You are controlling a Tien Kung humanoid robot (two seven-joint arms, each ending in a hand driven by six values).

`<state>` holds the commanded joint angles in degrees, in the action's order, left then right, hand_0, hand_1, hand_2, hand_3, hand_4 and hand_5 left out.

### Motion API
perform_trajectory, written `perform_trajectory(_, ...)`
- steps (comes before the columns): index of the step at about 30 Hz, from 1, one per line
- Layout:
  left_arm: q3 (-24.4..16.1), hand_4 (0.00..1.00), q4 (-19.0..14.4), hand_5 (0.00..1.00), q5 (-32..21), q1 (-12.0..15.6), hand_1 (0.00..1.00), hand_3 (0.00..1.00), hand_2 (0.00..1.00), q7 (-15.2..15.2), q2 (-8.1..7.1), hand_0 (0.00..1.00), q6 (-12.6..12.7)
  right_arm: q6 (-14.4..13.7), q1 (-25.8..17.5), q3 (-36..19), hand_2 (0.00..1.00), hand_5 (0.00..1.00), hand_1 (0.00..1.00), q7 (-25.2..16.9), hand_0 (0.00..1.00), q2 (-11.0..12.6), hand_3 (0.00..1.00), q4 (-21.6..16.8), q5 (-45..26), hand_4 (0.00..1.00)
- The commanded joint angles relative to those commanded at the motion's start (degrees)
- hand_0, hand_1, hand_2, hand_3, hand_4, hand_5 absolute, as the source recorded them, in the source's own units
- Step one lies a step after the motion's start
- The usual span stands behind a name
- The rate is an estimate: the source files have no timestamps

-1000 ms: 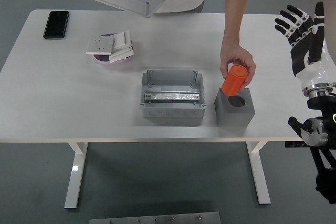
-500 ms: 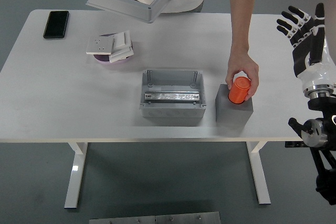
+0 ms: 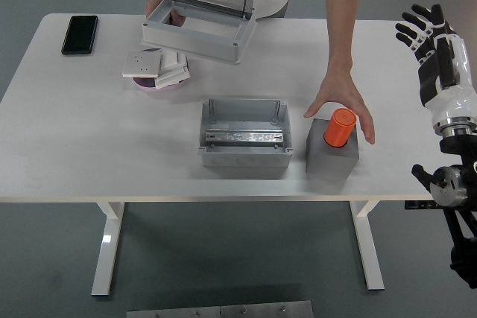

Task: Fetch the battery,place it into the box,close the lid of the box

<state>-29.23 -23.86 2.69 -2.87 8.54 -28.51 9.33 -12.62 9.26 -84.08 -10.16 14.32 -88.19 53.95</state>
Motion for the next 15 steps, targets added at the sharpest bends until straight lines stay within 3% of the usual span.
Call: perform_trajectory(15,-0.2,0.439,0.0,0.002,0.3,-0.1,0.727,0.587,0.600,0.2,0.05,0.615,0.0,0.1,-0.2,0.1,0.659,0.654,0.671,-0.1,0.766,-0.2,0.704,-0.2,1.3,0.998)
